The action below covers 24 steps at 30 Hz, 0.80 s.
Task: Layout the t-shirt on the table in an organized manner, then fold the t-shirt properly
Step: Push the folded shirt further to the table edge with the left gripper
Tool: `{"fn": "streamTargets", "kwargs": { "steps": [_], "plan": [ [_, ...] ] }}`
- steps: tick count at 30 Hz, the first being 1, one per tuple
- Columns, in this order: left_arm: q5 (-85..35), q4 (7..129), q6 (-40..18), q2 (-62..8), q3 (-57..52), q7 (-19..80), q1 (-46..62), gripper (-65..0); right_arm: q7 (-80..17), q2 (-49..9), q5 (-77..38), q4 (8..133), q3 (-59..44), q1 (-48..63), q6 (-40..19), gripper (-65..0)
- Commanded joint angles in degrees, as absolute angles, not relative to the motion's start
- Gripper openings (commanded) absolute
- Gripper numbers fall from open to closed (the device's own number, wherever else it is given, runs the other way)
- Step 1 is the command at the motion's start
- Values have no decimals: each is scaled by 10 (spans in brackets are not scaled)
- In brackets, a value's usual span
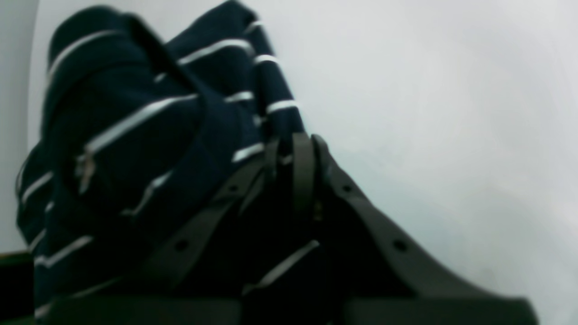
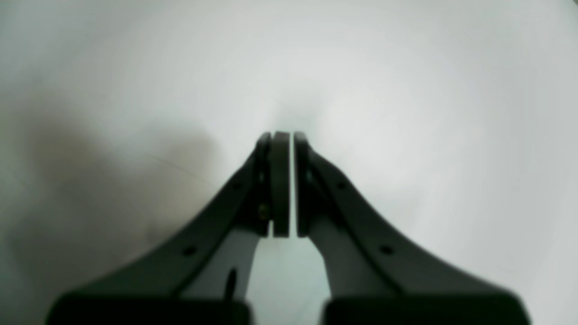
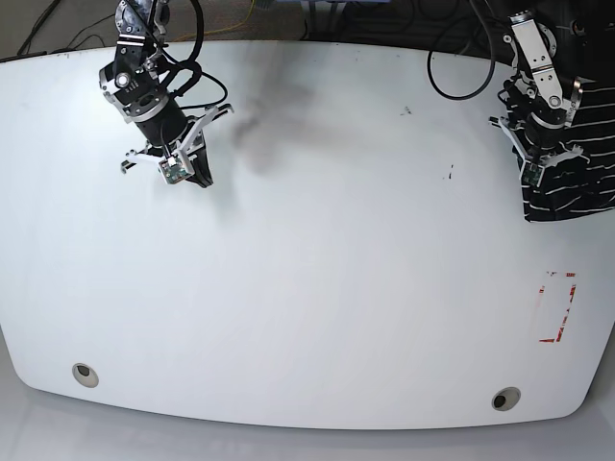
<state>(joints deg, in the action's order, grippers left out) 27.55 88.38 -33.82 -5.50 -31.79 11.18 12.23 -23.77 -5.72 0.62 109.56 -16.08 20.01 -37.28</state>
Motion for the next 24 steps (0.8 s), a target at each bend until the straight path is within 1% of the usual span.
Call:
{"fn": "streamTargets", "kwargs": {
  "steps": [1,7,10,16,24],
  "plan": [
    [256,897,-329,-74,-321,105,116,-627,-222,-60,-3,1109,-162,197,-370,-631],
    [218,935,-329,-72,-316,106,116,-627,-222,-61,-3,1109,-162,198,-370,-631],
    [202,953,-329,-55,-298,116,124,-627,-222,-61,-3,1109,-162,198,-370,-631],
    [165,1007,-330,-32,-239,159,169,-627,-222,-58,-3,1109,-161,196,-370,-631],
    [151,1042,-330,-3,-204,160,235,-627,-222,-58,-3,1109,-161,196,-370,-631]
  ]
}}
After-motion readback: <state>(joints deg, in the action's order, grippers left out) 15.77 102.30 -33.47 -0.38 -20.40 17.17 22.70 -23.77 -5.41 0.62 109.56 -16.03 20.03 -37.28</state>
